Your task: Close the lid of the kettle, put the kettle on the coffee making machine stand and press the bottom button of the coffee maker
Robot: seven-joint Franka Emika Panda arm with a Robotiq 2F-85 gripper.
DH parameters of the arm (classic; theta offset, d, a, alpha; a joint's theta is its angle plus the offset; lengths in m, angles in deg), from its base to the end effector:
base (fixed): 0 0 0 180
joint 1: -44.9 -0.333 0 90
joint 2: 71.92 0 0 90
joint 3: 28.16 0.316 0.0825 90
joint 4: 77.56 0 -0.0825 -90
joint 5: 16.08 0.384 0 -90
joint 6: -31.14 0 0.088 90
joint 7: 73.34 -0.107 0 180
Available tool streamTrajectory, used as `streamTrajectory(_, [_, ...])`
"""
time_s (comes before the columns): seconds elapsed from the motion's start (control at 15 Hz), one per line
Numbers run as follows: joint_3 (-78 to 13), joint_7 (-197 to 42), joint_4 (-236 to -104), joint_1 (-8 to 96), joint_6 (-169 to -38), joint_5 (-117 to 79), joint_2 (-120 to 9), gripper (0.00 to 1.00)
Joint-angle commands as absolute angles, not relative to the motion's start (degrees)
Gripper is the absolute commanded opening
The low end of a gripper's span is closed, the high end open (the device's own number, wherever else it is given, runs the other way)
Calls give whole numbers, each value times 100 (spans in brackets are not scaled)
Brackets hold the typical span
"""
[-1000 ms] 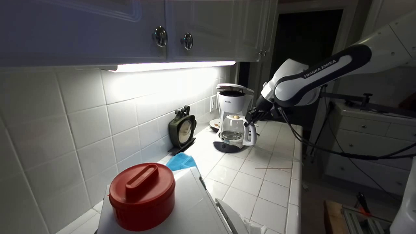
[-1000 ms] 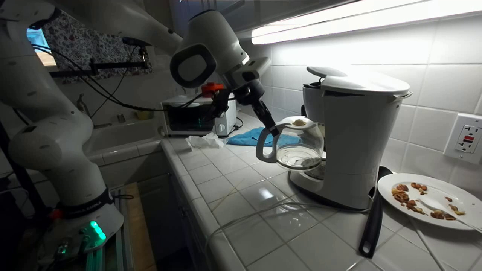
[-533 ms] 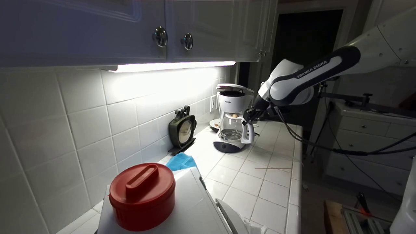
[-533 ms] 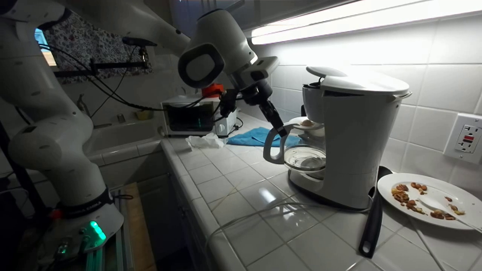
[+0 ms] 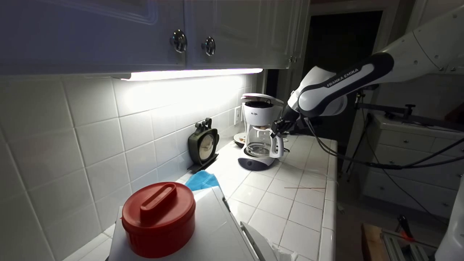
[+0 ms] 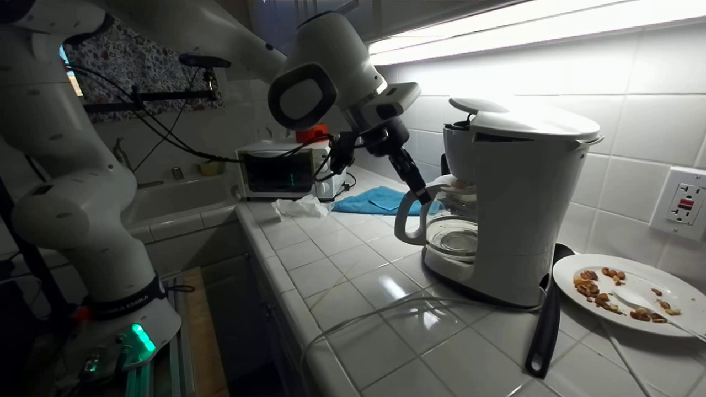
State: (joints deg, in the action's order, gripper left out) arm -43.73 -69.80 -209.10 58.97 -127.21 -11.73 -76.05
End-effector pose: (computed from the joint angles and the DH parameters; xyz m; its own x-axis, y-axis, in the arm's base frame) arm 0.4716 -0.2739 0.4382 0.7373 -0.4404 0.5122 -0.4875 -0.8718 -0.0479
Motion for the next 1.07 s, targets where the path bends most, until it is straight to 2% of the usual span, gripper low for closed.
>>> streamTrajectory(0.0, [-4399, -6912, -20677, 5936, -12737, -1170, -7418, 8])
streamTrajectory(1.0, [-4351, -6834, -20341, 5928, -12744, -1025, -7038, 8])
